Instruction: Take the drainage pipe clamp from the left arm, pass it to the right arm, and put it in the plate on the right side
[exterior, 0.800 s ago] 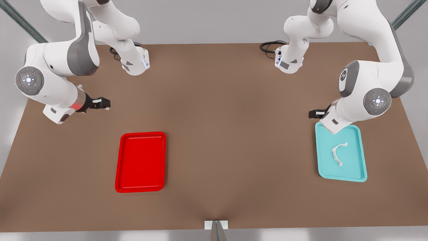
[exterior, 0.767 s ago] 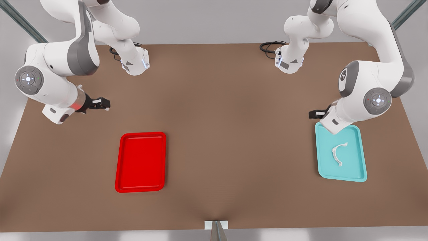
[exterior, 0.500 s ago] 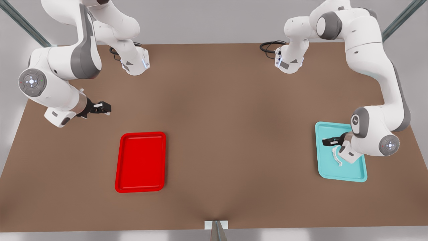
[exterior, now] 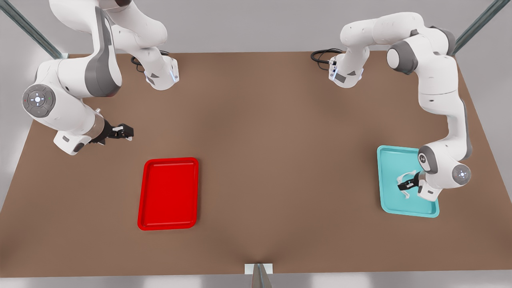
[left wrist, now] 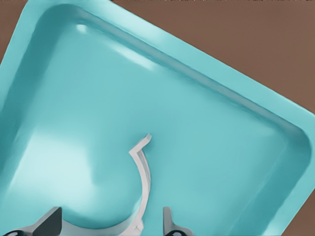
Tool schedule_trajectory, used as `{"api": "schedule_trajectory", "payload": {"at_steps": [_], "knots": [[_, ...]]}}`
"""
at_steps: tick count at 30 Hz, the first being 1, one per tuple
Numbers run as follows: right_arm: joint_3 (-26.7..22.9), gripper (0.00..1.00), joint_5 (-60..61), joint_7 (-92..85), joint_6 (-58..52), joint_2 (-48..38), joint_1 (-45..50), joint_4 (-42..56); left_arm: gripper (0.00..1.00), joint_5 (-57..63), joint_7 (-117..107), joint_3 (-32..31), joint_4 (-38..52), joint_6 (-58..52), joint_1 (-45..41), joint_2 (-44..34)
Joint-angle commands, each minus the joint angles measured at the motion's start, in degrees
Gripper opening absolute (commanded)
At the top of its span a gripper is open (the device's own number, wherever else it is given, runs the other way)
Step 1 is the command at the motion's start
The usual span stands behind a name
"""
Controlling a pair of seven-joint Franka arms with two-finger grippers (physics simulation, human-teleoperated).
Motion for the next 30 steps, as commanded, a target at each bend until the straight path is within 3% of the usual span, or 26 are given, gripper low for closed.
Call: {"api": "schedule_trajectory", "payload": {"at_steps": [1, 8, 9, 10, 11, 30], "knots": [[-0.01, 1.00, -0.03, -0.46, 0.17, -0.04, 0.01, -0.08, 1.00, -0.20, 1.78, 0.02, -0.23, 5.22, -0.07, 0.33], [-0.01, 1.00, -0.03, -0.46, 0.44, 0.22, -0.08, 0.01, 1.00, -0.38, 0.29, -0.16, -0.32, 4.95, -0.07, 1.65], [-0.01, 1.00, -0.03, -0.46, 0.35, 0.31, -0.08, -0.08, 0.83, -0.64, -1.74, -0.33, -0.41, 4.51, -0.07, 1.56], [-0.01, 1.00, -0.03, -0.46, 0.35, 0.31, -0.08, 0.01, 0.59, -0.64, -1.82, -0.33, -0.32, 4.51, -0.07, 1.82], [-0.01, 1.00, -0.03, -0.46, 0.44, 0.31, -0.08, 0.01, 0.48, -0.73, -2.09, -0.33, -0.32, 4.51, -0.07, 1.91], [-0.01, 1.00, -0.12, -0.37, 0.44, 1.19, 0.01, -0.08, 0.45, -1.25, -1.82, -0.42, 0.56, 5.22, -0.07, 1.65]]}}
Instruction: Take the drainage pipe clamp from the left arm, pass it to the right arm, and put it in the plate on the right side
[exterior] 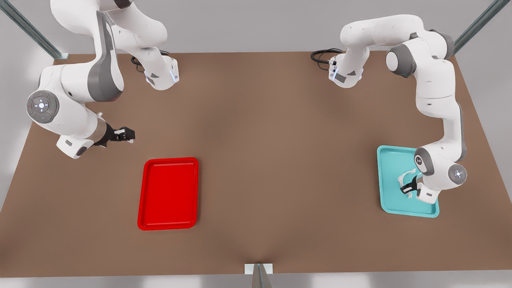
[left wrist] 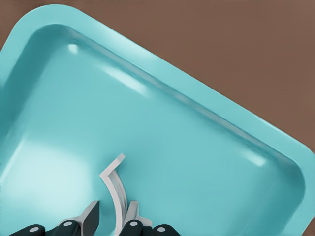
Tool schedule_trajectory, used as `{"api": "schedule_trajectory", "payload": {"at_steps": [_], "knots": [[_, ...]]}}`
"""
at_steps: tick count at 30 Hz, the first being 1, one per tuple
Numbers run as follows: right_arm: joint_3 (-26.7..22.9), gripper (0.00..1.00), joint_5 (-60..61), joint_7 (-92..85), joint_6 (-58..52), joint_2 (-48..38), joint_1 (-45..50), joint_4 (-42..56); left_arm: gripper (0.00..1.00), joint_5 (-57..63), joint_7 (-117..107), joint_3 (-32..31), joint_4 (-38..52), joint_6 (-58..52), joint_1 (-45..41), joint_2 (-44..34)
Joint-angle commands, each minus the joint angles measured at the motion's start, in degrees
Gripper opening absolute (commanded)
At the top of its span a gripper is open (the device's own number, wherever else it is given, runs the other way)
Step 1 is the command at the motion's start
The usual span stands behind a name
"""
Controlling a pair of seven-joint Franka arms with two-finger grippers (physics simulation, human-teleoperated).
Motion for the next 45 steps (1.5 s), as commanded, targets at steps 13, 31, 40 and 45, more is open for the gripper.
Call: {"api": "schedule_trajectory", "payload": {"at_steps": [13, 31, 40, 45], "knots": [[-0.01, 1.00, 0.02, -0.04, -0.21, 0.09, 0.00, -0.04, 0.21, -0.22, -3.58, -0.01, 0.21, 0.46, -0.20, 0.15], [0.60, 1.00, 5.03, -0.30, 1.19, 12.22, 10.55, 6.46, 0.21, -0.22, -70.37, -6.24, 2.22, -20.19, -22.35, -14.35], [0.60, 1.00, 5.20, 0.66, 18.94, 13.10, 23.21, -1.44, 0.21, 0.39, -118.09, -9.67, 18.48, -19.49, -38.17, -1.17], [1.83, 1.00, 7.39, 0.66, 28.88, 12.57, 25.58, -6.63, 0.21, -0.14, -135.59, -10.99, 21.48, -14.04, -38.61, -0.55]]}}
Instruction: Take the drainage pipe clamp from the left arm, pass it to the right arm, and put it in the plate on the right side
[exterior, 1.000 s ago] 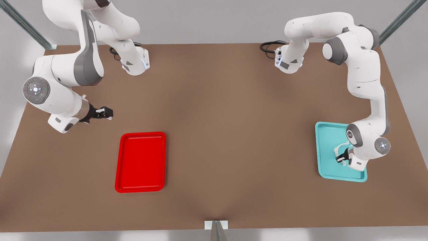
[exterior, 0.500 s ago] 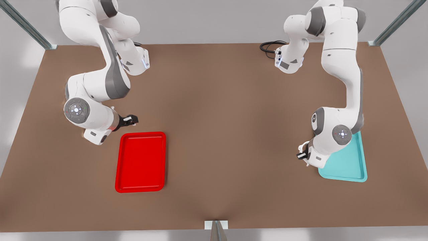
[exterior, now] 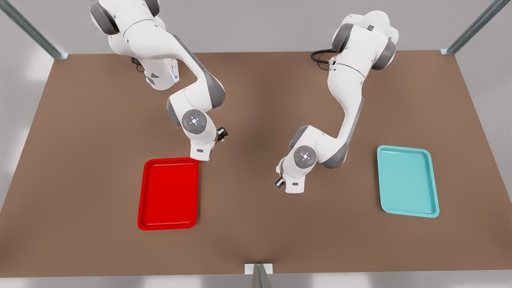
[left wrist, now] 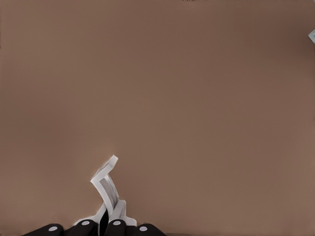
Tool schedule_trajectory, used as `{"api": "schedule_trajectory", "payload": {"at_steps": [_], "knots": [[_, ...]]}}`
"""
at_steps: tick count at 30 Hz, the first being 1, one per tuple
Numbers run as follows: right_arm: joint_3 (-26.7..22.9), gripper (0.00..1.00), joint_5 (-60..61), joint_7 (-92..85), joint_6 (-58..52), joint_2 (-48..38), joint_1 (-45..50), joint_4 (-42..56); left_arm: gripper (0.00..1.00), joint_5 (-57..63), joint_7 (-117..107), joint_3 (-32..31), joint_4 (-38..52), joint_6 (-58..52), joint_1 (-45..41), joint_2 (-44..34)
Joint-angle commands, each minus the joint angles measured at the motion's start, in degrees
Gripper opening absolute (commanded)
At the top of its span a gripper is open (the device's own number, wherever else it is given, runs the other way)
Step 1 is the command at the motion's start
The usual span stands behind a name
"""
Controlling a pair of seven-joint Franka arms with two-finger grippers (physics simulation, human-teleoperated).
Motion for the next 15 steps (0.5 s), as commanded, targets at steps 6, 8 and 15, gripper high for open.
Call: {"api": "schedule_trajectory", "payload": {"at_steps": [6, 8, 15], "knots": [[0.50, 1.00, 2.84, 0.32, 19.38, 0.46, 3.47, -6.04, 0.21, -0.83, -68.78, -1.53, 0.43, 9.03, -1.69, 1.17], [0.50, 1.00, 2.93, 0.32, 20.44, 1.86, 4.62, -5.33, 0.21, -0.48, -65.34, -1.53, 1.49, 9.03, -2.83, 2.22], [0.58, 1.00, 6.09, 0.58, 24.48, 6.08, 6.20, -2.96, 0.21, -0.57, -59.72, -2.05, 3.95, 9.46, -3.36, 4.25]]}}
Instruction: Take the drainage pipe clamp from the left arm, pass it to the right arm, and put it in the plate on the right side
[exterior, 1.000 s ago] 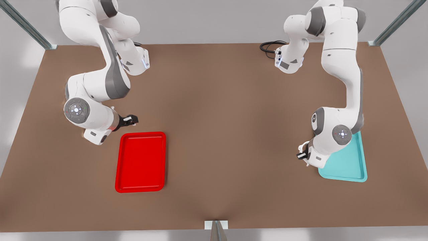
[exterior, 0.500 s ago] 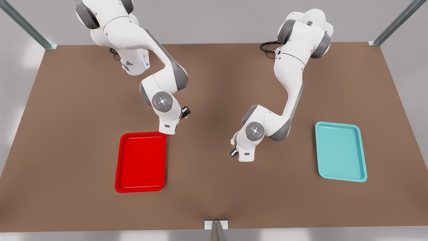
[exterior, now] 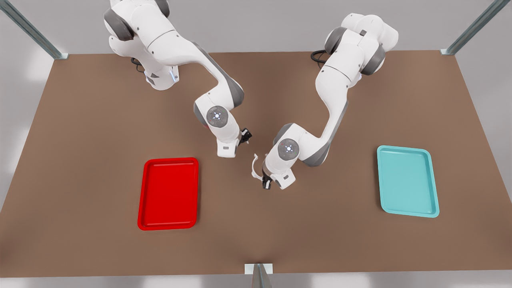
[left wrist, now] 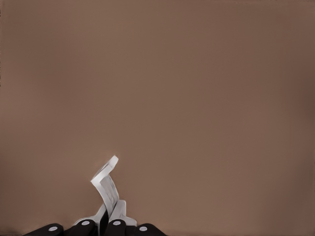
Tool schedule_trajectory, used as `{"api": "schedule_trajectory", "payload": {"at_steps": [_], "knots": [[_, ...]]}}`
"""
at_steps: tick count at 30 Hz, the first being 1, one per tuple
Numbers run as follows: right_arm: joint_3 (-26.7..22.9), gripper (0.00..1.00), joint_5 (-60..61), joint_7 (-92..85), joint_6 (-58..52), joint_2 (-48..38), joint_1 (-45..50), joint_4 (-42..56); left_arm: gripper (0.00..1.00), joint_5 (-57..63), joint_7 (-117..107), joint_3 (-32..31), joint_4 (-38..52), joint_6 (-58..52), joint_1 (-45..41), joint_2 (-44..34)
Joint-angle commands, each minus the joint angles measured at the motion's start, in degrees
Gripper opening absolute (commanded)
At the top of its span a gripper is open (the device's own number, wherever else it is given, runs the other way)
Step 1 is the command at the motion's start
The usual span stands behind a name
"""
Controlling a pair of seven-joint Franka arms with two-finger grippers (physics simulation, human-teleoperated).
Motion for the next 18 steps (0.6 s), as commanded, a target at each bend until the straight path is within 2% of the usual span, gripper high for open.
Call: {"api": "schedule_trajectory", "payload": {"at_steps": [1, 5, 18], "knots": [[0.00, 1.00, 2.35, 0.21, 6.02, 1.46, 0.08, 0.79, 0.21, 0.01, -23.09, -0.27, 0.08, 1.21, -0.01, 0.01], [0.00, 1.00, 3.94, 0.21, 12.18, 5.77, -0.54, 3.43, 0.21, 0.01, -22.65, -1.06, 0.08, 1.12, 0.16, -0.08], [-0.09, 1.00, 3.76, -0.67, 14.20, 8.14, -0.98, 3.52, 0.21, 0.01, -21.77, -2.03, 0.08, 1.03, 0.16, -0.17]]}}
